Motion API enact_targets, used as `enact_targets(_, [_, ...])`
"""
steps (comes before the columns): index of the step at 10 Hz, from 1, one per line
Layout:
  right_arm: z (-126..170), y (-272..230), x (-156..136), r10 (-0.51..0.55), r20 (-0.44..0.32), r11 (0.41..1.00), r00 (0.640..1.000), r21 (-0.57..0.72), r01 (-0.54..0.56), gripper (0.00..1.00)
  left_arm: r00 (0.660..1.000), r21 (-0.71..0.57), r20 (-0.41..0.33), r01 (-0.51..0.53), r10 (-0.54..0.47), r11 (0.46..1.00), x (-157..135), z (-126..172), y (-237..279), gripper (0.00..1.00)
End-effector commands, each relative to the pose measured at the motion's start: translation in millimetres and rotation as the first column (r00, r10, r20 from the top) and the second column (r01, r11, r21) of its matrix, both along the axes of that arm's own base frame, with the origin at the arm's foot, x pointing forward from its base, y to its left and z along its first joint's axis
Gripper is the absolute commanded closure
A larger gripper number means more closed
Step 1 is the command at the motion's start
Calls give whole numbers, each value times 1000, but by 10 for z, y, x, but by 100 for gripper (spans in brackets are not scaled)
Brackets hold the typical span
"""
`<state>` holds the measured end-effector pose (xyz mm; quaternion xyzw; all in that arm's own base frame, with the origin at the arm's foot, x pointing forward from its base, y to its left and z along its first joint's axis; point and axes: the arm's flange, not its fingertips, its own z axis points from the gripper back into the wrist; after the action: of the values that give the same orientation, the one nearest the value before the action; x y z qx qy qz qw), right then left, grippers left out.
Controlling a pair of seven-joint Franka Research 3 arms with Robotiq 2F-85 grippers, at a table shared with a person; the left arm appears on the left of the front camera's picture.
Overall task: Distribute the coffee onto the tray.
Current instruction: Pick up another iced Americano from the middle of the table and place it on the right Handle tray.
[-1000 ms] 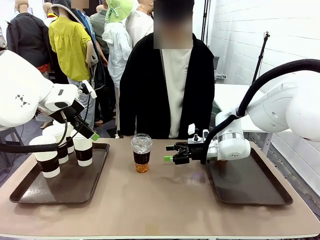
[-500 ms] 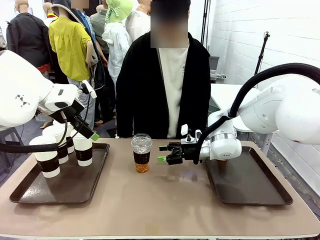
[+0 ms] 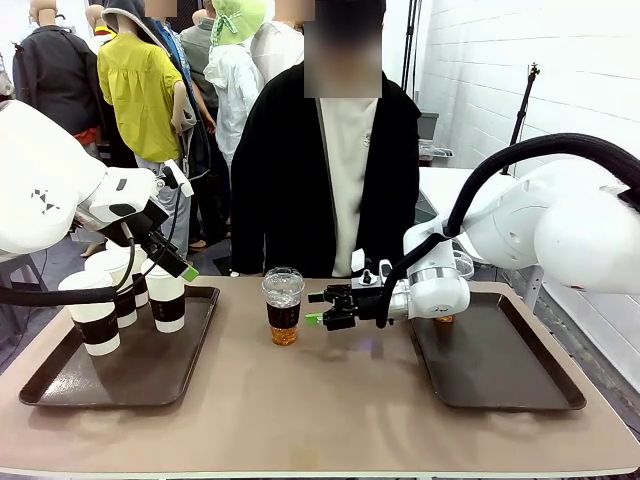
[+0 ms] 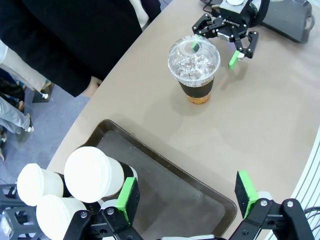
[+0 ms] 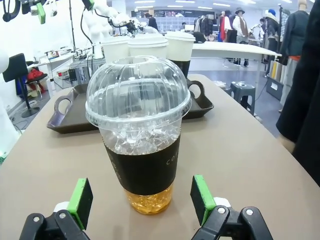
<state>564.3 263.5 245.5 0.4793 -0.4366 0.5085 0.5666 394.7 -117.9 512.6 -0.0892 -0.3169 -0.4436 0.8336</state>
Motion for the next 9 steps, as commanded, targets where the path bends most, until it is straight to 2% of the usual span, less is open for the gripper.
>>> enact_targets(1, [-34,91,93,41,-28,999,999,1,-41,0,1000,-16,-10,4,-4,1000,7,-21,16,0])
enact_targets(9, [-44,301,205,72,-13,997,997,-5,-72,0,1000,-16,-10,4,-4,1000,7,-21,16,0])
